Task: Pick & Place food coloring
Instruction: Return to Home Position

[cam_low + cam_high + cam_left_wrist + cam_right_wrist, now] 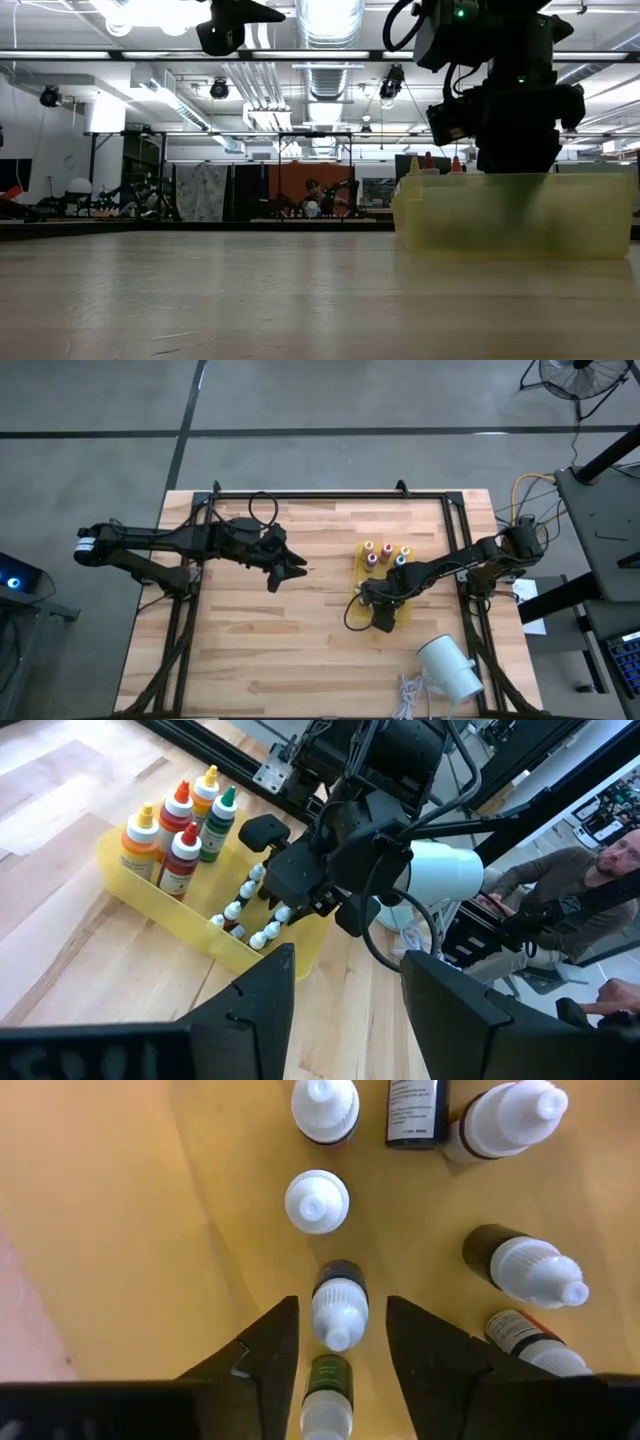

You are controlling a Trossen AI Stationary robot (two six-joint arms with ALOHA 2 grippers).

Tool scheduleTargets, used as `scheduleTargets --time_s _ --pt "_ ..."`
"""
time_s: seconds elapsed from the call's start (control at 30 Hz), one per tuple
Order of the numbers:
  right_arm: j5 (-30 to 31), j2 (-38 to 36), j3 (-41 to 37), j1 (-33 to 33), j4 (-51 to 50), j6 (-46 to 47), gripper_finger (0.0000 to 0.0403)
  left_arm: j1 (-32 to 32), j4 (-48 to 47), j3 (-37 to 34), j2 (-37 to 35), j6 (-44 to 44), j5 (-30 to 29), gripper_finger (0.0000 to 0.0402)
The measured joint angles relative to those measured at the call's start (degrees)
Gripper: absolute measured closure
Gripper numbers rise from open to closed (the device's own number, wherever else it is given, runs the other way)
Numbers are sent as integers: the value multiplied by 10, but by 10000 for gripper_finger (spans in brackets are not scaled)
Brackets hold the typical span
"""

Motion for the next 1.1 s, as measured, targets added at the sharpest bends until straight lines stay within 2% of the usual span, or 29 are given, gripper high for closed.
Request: scheduleTargets --time_s 0.37,0.77,0.93,1.1 --pt "-12 -32 19 0 -36 9 235 0 0 0 0 0 0 246" --pt "-13 -78 67 0 -64 15 236 0 -2 0 0 -10 0 246" --pt "-14 -90 92 0 -64 -5 274 0 -2 0 0 -8 2 256" --pt "-8 -106 107 0 -58 -43 357 0 -2 0 0 17 1 331"
